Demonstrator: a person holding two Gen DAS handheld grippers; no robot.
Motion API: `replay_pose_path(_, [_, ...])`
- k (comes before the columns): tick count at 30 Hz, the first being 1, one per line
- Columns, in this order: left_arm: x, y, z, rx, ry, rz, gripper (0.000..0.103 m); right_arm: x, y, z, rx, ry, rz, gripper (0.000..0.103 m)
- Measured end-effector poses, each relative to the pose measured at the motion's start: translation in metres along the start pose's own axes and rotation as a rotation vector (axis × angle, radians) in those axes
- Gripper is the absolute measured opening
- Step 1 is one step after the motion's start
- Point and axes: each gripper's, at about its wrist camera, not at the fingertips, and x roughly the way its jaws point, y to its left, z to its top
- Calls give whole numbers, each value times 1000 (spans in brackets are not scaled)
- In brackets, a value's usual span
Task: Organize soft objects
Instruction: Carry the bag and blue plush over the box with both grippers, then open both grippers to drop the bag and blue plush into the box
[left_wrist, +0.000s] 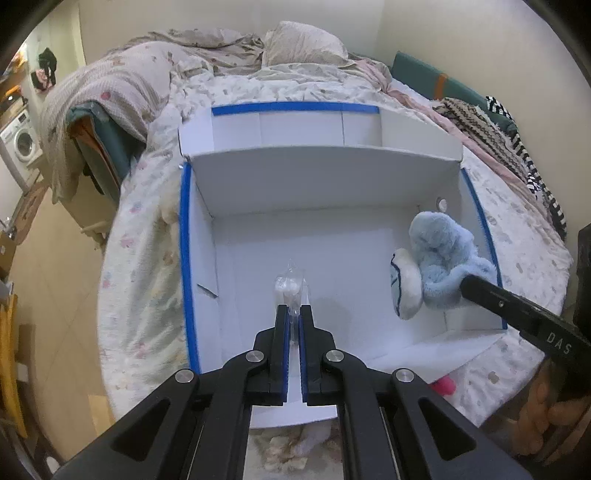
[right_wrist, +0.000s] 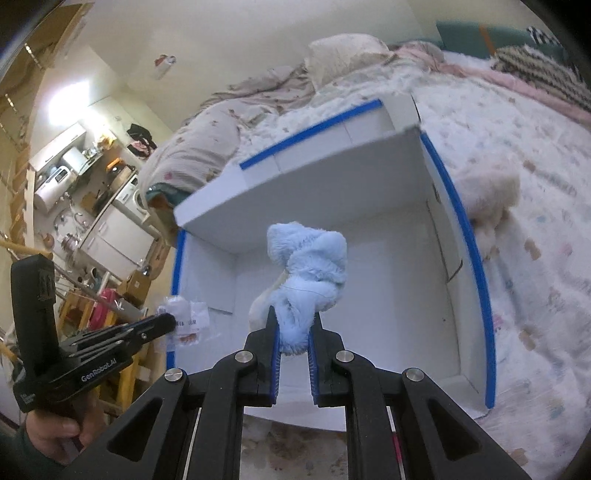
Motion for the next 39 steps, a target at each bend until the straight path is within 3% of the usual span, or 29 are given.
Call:
replay_pose_path(5, [22,0,-5,-51,58,-40,4,18,-7,-5,3,43,-16,14])
replay_pose_path(13, [39,-8,-12,-25,65,13,4,38,2,-10,-4,97,-26,14])
replay_pose_path(21, [57,-8,-14,-35,129,-12,4,64,-7,-18,23,199,-73,15])
replay_pose_path(27, [58,-9,-13,-36,123,7,5,70,-5,-22,13,229,-85,16])
replay_pose_path(32, [58,-6,-15,-40,121,19,5,71,-3,-19,4,226,-112,27])
replay_pose_path(33, [57,-6,-16,-42,122,8,6,71,-4,-19,9,225,-119,34])
replay_pose_path(36, [55,-4,-16,-44,122,-9,7,68,-8,-17,24,214,-134,77])
replay_pose_path(38, [53,-5,-17,-36,113,0,13,64,-9,-15,32,187,-149,78])
replay_pose_path(39, [52,-5,-17,-33,111,4,21,62,-10,-15,31,176,-156,78])
